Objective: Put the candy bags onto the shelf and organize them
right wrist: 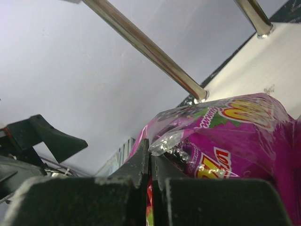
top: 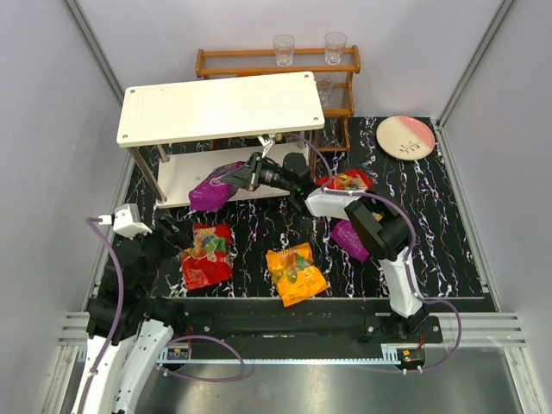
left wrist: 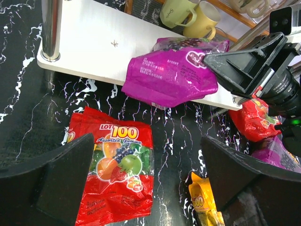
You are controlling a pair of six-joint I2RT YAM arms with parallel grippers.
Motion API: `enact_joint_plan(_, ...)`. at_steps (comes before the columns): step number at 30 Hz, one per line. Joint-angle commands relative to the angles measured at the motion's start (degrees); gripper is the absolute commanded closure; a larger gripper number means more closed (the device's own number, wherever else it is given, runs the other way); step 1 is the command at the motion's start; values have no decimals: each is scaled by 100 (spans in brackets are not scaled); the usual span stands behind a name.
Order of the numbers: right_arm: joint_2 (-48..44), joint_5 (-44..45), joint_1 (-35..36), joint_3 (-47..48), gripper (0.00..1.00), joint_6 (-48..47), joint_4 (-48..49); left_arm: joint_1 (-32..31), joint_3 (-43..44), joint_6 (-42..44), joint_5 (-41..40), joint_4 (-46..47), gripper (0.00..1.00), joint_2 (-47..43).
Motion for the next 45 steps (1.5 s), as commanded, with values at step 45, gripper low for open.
enact_joint_plan(45,2490,1326,-160,5881,100,-2100,-7790,-20,8,158,-184,150,1,-204)
